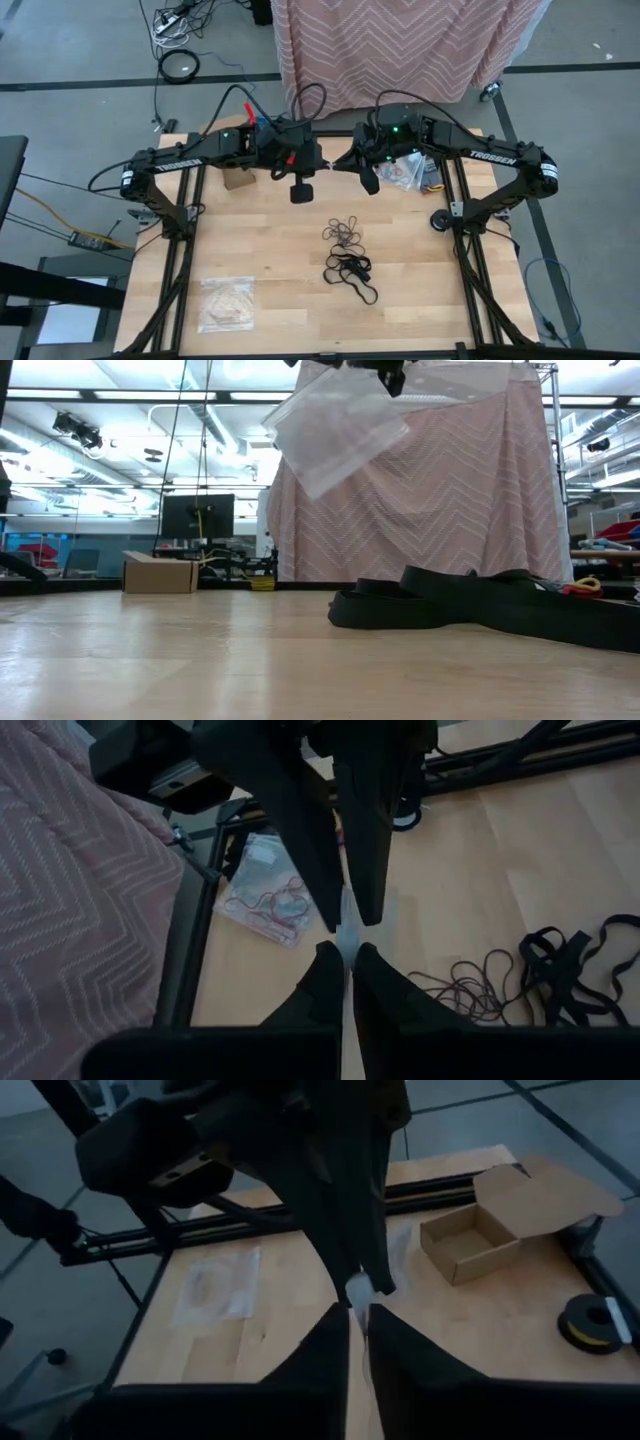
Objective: Sort rubber bands
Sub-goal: Open the transparent zip bag
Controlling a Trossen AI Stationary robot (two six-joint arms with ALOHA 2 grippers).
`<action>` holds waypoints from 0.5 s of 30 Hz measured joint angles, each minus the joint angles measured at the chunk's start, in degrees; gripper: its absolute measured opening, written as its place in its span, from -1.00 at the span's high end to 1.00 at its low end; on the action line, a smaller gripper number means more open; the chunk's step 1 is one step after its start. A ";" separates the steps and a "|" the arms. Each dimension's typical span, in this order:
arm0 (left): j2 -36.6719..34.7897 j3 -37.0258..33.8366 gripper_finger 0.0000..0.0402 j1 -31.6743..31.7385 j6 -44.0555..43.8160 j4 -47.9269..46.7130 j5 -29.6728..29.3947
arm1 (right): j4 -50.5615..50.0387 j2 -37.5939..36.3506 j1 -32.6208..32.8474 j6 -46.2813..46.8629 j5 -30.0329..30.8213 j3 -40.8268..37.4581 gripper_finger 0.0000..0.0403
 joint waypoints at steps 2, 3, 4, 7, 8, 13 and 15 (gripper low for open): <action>0.00 0.00 0.93 0.00 0.00 0.34 0.01 | 0.00 0.00 0.00 0.26 0.13 0.00 0.70; 0.00 0.00 0.93 0.00 0.00 0.64 0.01 | -0.02 0.00 0.00 0.27 0.29 0.00 0.69; 0.00 0.00 0.93 0.00 0.00 0.90 0.01 | -0.01 0.00 0.00 0.55 0.57 0.00 0.70; 0.00 0.00 0.94 0.00 0.00 1.46 0.07 | -0.19 0.00 0.02 1.54 1.54 0.00 0.88; 0.00 -0.02 0.94 0.02 0.00 1.52 0.15 | -0.24 0.00 0.05 1.50 1.73 0.00 0.94; 0.00 -0.02 0.86 0.02 -0.02 1.89 0.21 | -1.14 0.00 0.07 1.95 2.67 0.00 0.99; 0.00 -0.02 0.79 0.00 -0.13 2.15 0.43 | -1.59 0.00 0.04 1.93 2.71 -0.02 1.00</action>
